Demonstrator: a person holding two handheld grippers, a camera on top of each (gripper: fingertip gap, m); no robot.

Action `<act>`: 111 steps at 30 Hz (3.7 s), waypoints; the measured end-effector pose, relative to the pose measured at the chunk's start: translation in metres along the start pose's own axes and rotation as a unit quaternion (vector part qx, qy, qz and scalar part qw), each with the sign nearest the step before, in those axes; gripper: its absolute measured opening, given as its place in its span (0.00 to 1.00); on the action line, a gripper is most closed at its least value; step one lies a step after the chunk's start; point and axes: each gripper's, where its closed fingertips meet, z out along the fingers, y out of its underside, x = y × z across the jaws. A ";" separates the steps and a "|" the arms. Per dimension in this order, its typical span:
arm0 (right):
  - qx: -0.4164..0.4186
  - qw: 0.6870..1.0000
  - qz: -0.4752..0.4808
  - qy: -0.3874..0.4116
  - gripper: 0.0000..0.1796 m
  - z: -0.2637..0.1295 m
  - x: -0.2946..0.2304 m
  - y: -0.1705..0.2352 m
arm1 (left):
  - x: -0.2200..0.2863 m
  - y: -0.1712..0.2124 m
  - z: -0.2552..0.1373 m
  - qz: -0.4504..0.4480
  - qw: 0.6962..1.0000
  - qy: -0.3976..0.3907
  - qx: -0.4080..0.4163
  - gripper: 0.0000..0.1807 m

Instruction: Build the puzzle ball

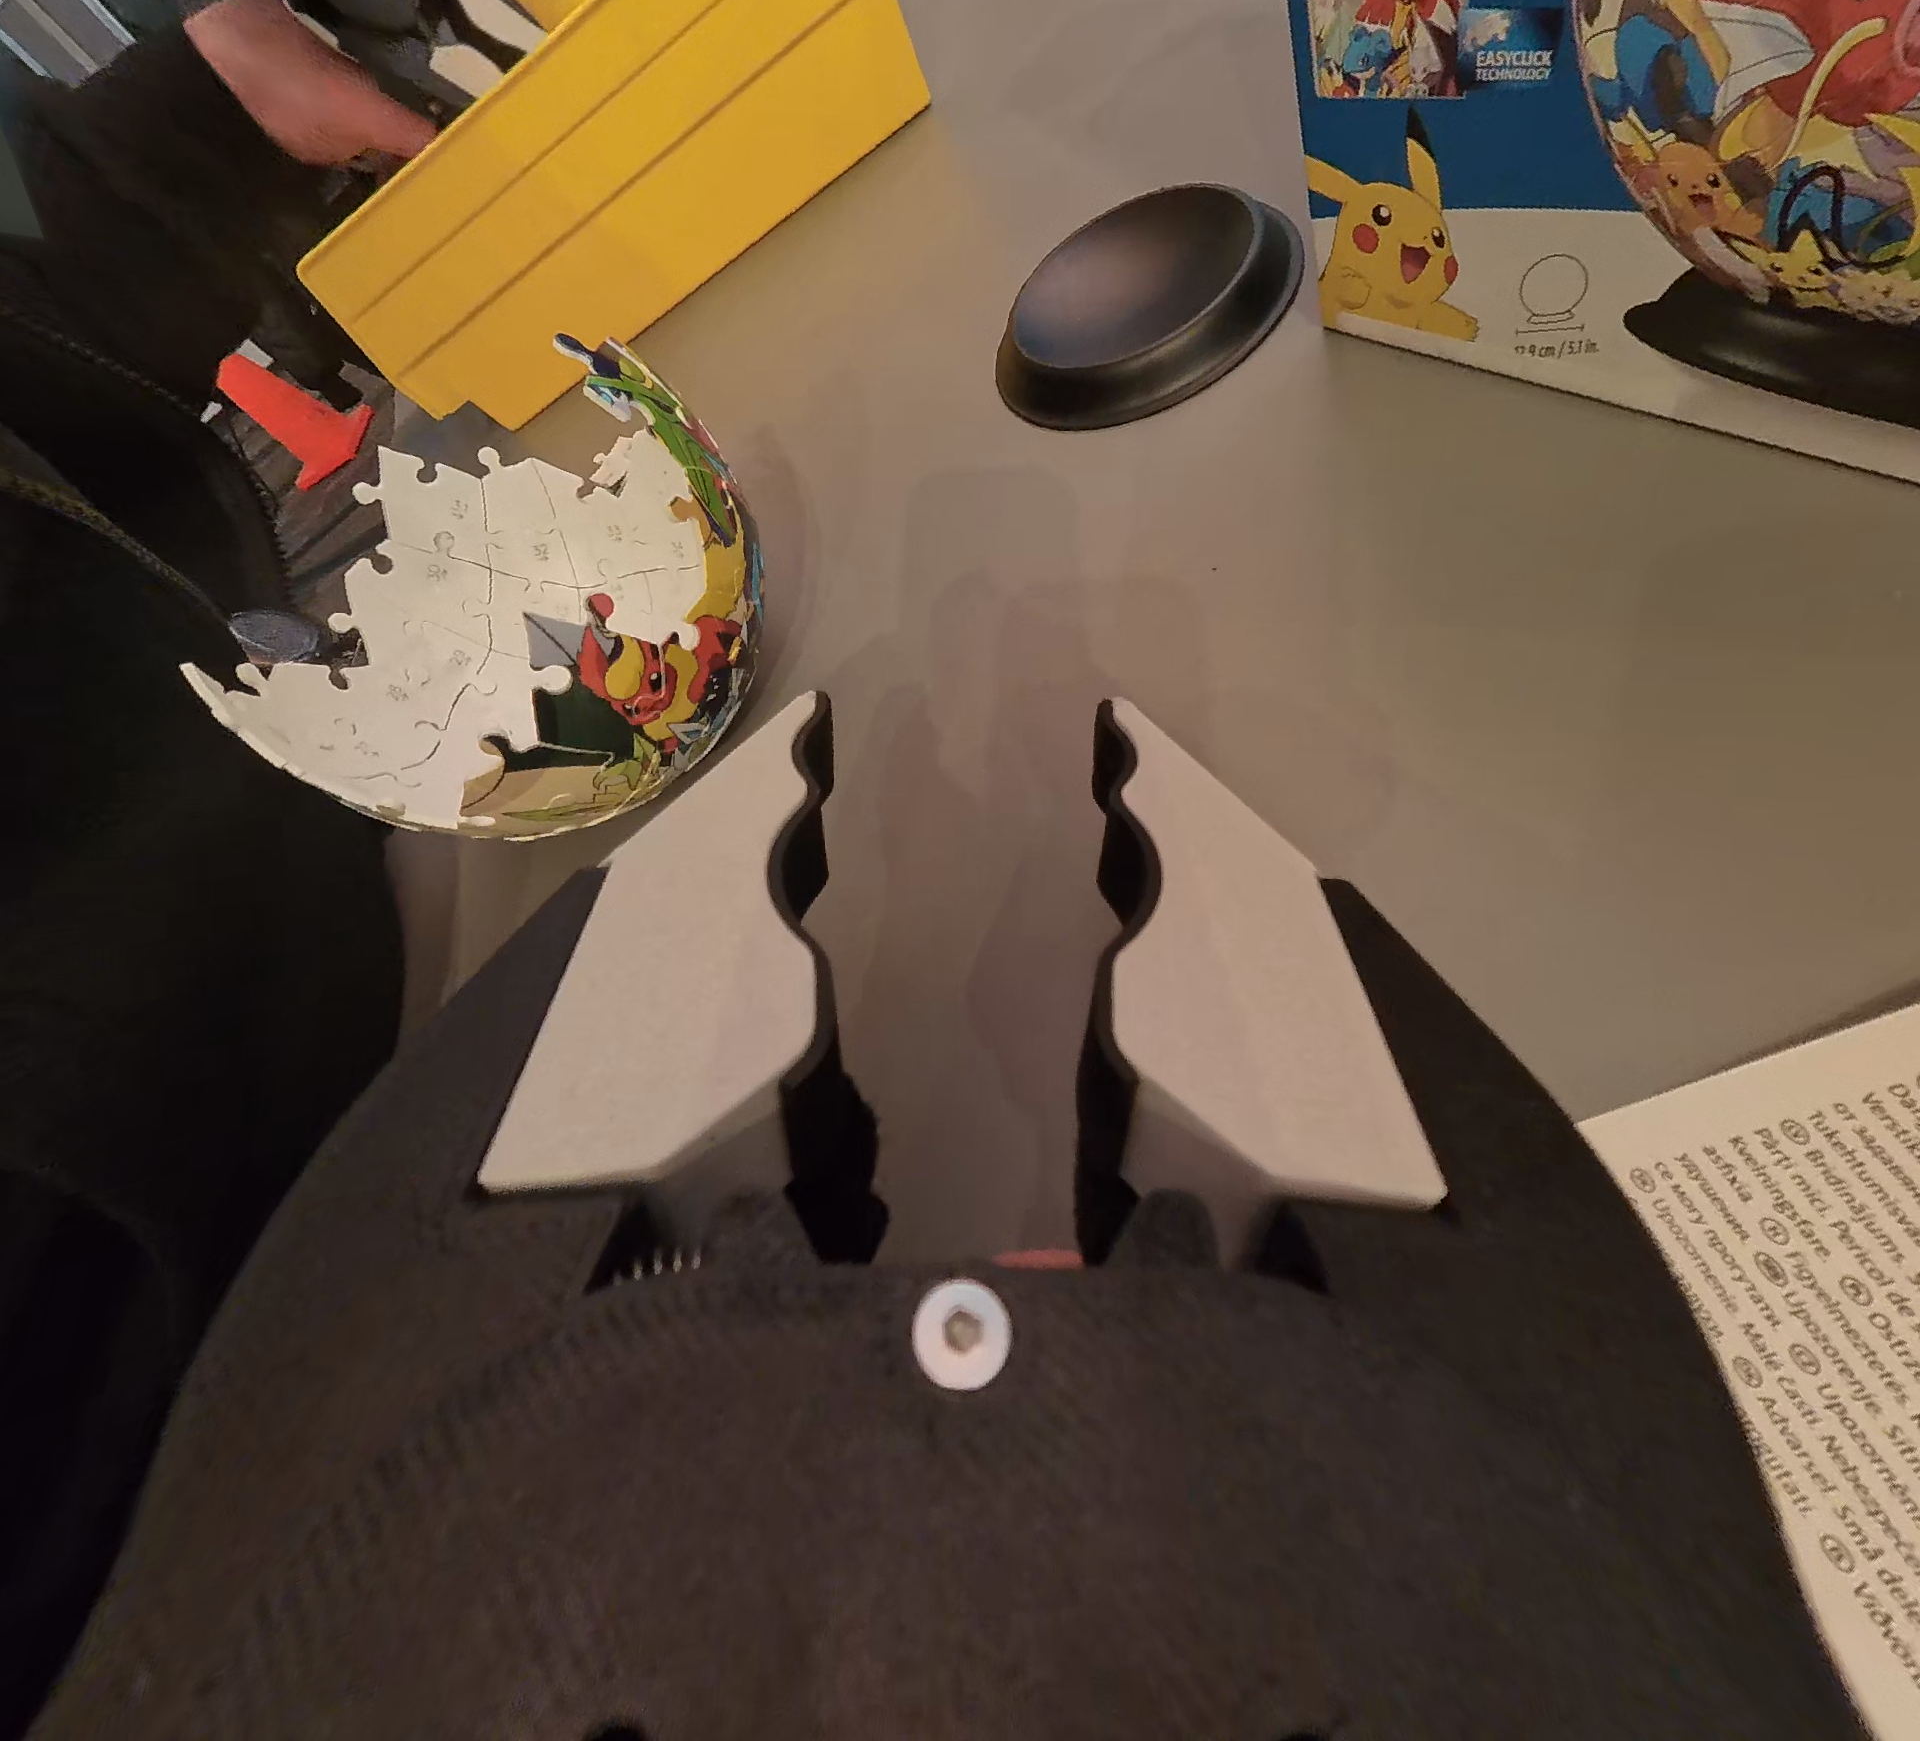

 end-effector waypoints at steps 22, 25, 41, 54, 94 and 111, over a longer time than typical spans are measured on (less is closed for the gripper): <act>0.003 1.000 -0.001 -0.007 0.27 -0.001 -0.002 -0.001 | 0.001 -0.031 0.019 0.005 0.997 0.082 0.006 0.16; 0.003 1.000 -0.002 -0.007 0.27 -0.001 -0.002 -0.001 | -0.006 -0.027 0.024 0.025 0.998 0.050 -0.018 0.17; 0.004 1.000 -0.002 -0.010 0.28 -0.001 -0.003 -0.001 | -0.003 -0.026 0.023 -0.004 0.999 0.049 -0.003 0.01; 0.002 1.000 -0.003 -0.010 0.28 -0.001 -0.003 0.000 | -0.007 -0.049 -0.024 -0.006 0.997 -0.002 0.078 0.01; -0.011 1.000 0.007 0.019 0.27 0.003 0.006 0.003 | 0.204 -0.118 -0.115 0.035 0.941 0.050 0.333 0.10; -0.001 1.000 0.001 0.002 0.27 0.000 0.001 0.000 | 0.004 -0.133 0.052 0.009 0.994 0.071 0.080 0.23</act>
